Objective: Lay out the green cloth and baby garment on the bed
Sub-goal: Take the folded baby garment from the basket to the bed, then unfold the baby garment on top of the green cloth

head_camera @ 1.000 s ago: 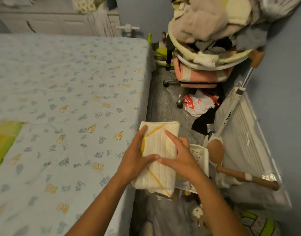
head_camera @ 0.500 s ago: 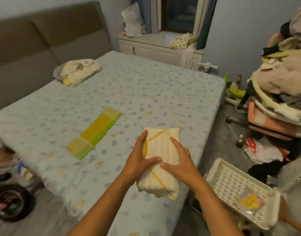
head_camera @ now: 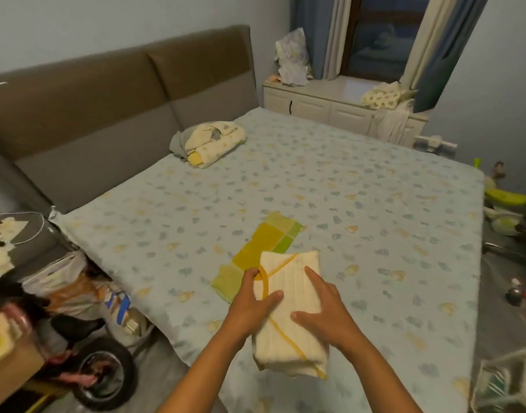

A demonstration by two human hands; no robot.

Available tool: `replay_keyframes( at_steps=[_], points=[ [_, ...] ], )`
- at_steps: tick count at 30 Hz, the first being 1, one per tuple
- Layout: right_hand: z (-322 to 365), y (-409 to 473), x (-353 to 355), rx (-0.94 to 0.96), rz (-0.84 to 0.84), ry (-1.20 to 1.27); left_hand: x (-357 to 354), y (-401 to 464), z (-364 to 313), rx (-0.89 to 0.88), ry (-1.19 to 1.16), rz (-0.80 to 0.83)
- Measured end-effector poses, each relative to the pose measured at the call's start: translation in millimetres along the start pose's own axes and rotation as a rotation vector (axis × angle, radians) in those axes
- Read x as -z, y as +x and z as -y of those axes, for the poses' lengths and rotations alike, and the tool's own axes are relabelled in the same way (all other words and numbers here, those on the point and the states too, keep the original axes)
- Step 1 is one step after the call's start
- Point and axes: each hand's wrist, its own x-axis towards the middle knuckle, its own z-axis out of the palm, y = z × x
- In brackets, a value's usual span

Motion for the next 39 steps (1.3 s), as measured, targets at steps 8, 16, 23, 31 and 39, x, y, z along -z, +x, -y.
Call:
replay_keyframes(
  at_steps=[8,16,23,31,39],
  points=[
    [31.0,94.4,-29.6,-0.028,-0.010,0.073,54.4,106.8,5.0,0.135,-0.267,0.067],
    [32.5,229.9,-49.3,-0.086,-0.026,0.324,79.4,254.2,18.3,0.119,-0.443,-0.129],
    [16.7,327.4,-89.9,-0.322,-0.558,0.765,65.6,363.3,40.3,0.142,-0.529,-0.212],
    [-55.4,448.8,-127.7,-0.442,-0.757,0.579,48.9,483.2,109.2,0.265,-0.576,-0.056],
    [-145.2,522.2,-121.7,-0.349,-0.750,0.336,43.1,580.9,187.3,0.398,-0.353,0.151]
  ],
)
